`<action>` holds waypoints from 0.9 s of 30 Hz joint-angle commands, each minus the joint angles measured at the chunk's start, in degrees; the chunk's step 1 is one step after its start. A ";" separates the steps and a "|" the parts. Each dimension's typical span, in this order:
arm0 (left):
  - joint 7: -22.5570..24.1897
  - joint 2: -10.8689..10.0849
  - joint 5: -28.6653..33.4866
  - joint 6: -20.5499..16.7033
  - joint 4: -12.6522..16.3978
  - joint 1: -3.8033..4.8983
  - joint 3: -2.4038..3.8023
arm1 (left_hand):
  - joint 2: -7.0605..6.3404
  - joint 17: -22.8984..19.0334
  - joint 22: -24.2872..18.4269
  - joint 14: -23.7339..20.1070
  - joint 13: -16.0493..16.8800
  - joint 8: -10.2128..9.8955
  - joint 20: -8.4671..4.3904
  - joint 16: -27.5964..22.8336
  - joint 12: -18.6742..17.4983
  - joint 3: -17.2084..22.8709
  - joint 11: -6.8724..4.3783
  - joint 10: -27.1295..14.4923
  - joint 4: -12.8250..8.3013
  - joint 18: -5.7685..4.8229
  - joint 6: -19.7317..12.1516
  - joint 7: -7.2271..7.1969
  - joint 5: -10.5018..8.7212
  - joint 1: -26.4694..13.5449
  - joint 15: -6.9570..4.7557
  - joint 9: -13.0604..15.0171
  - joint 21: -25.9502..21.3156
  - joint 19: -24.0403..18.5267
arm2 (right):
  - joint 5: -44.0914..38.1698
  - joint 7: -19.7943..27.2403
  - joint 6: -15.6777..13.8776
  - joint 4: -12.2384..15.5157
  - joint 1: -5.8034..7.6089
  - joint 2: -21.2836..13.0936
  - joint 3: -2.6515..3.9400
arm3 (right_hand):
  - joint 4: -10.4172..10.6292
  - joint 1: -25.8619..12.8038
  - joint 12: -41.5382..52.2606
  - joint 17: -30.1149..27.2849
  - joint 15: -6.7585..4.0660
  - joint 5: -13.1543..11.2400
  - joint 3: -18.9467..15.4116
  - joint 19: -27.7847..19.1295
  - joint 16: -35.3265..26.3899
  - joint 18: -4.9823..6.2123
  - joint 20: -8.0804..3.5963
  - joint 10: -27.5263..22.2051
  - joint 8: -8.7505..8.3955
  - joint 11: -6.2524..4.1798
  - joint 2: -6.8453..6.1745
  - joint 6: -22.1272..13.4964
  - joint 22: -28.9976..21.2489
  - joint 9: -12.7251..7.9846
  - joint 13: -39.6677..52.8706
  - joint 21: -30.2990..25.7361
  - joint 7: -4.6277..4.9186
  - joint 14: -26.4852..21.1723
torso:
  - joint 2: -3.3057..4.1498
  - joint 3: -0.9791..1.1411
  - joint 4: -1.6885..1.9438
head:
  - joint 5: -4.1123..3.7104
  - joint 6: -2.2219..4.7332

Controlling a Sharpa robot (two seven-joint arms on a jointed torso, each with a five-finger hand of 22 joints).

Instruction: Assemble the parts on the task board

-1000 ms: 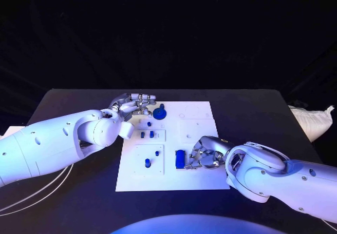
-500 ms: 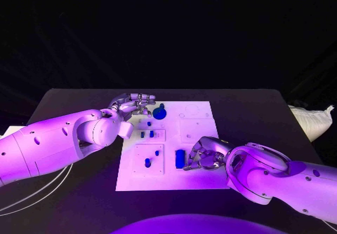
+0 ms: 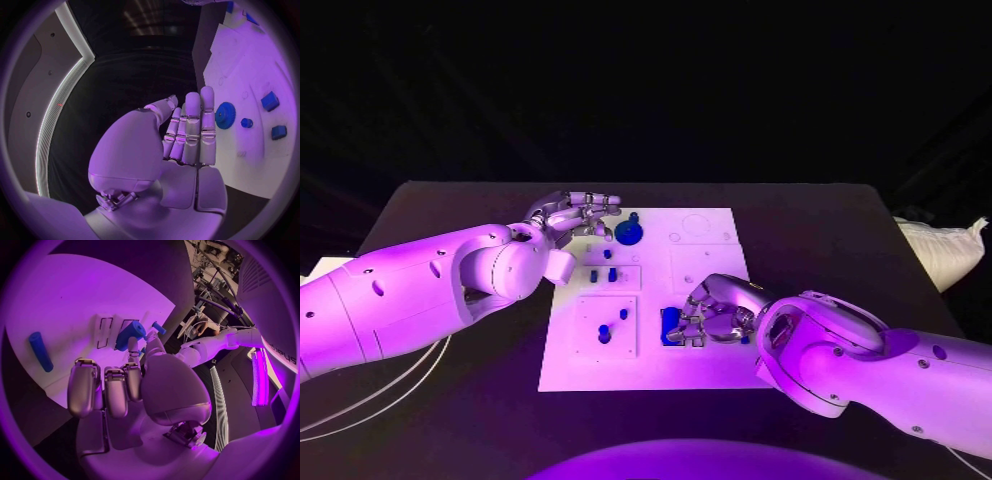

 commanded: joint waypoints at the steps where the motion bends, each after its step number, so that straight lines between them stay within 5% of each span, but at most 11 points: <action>1: 0.16 0.05 -0.42 1.08 0.13 0.01 0.03 | -0.06 -0.10 -0.07 -0.41 -0.08 0.21 0.39 0.19 0.35 0.00 -0.04 -0.31 -0.36 0.72 -0.31 1.44 0.24 0.18 -0.15 0.07 -0.25 -0.07 | -1.78 -2.14 -0.98 -0.43 -0.04 0.61 -0.01 | 0.00 2.92 0.46 13.33 -0.60 0.29 0.54 0.20 0.13 -1.06 -0.28 2.90 0.46 -1.94 3.46 0.40 0.04 0.14 5.68 0.20 -0.32 5.72 | 0.02 0.00 -0.03 | 0.12 -0.07; 12: 0.06 0.00 -0.43 1.17 0.13 0.01 0.03 | 0.05 -0.18 -0.04 -0.51 -0.13 0.50 0.33 0.25 0.59 0.23 -0.05 -0.37 -0.66 0.73 -0.39 1.45 0.27 0.55 -0.19 0.08 -0.18 -0.06 | -4.90 -4.52 -1.19 -1.09 -0.04 1.64 -0.01 | 0.37 1.63 2.23 13.55 -1.26 5.49 0.68 0.32 0.24 -1.12 -0.93 3.98 2.79 -2.74 2.67 1.00 0.35 2.78 7.42 0.34 -1.24 5.76 | 0.02 0.04 -0.07 | 0.19 -0.17; 27: -0.12 -0.06 -0.43 1.30 0.15 0.01 0.03 | 0.04 -0.24 0.00 -0.56 -0.18 0.68 0.28 0.29 0.73 0.38 -0.04 -0.43 -0.90 0.73 -0.49 1.46 0.28 0.79 -0.22 0.08 -0.11 -0.06 | -6.44 -5.96 3.99 -1.86 -0.06 2.15 -0.02 | -2.02 4.06 2.81 13.75 -1.71 2.58 1.99 0.48 0.35 -1.21 -1.39 4.38 4.74 -3.28 1.32 0.10 0.83 5.59 8.12 0.52 -1.86 5.80 | 0.01 0.01 -0.09 | 0.09 -0.42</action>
